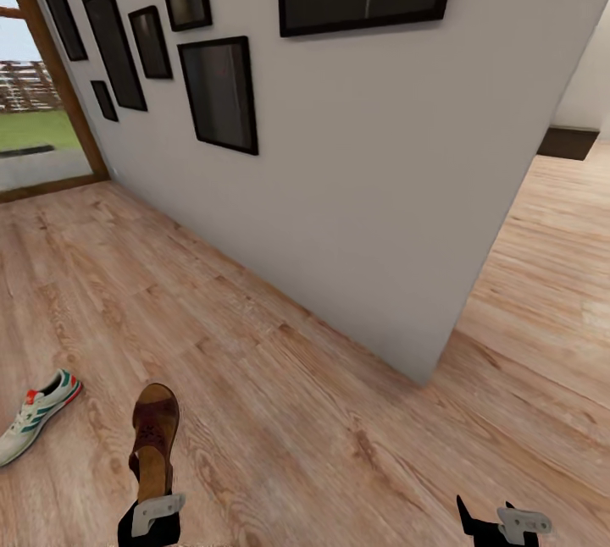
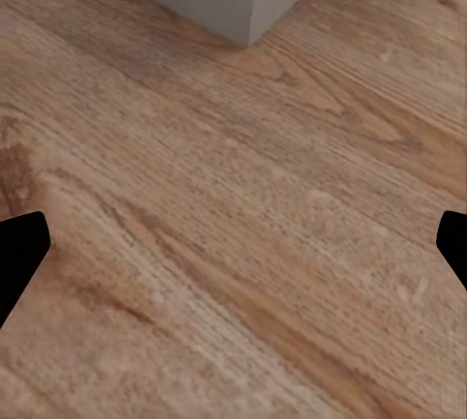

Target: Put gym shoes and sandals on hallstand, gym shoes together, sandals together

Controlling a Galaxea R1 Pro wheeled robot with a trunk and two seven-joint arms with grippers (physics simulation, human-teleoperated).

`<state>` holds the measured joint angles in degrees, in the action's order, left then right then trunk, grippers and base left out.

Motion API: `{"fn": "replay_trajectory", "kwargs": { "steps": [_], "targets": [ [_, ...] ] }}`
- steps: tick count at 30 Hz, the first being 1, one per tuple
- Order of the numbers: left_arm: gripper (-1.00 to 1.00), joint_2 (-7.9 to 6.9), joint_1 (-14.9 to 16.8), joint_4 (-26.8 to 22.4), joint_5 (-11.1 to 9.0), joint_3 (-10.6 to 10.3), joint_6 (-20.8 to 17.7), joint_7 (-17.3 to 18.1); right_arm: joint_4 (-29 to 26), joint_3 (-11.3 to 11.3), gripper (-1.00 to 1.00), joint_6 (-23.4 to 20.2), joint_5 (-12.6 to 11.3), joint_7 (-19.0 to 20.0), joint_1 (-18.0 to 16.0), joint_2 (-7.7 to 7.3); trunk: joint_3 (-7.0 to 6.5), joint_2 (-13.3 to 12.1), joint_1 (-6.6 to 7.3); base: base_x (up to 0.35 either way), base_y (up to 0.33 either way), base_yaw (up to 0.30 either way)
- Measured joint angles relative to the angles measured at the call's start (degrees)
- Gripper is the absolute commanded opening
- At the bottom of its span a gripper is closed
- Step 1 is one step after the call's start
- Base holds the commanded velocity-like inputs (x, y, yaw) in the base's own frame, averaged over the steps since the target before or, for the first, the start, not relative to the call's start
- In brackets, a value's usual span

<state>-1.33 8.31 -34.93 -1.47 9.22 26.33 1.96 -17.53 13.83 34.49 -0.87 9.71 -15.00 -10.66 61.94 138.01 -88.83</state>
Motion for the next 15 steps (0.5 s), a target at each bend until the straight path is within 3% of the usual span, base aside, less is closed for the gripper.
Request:
{"fn": "replay_trajectory", "kwargs": {
  "steps": [15],
  "targets": [
    [-1.0, 0.0, 0.0, 0.0, -0.1, 0.0, 0.1, 0.0, -0.1, 0.0, 1.0, 0.0, 0.0, 0.0, 0.0, 0.0, -0.79, 0.0, 0.0, 0.0, 0.0, 0.234]
  ]
}}
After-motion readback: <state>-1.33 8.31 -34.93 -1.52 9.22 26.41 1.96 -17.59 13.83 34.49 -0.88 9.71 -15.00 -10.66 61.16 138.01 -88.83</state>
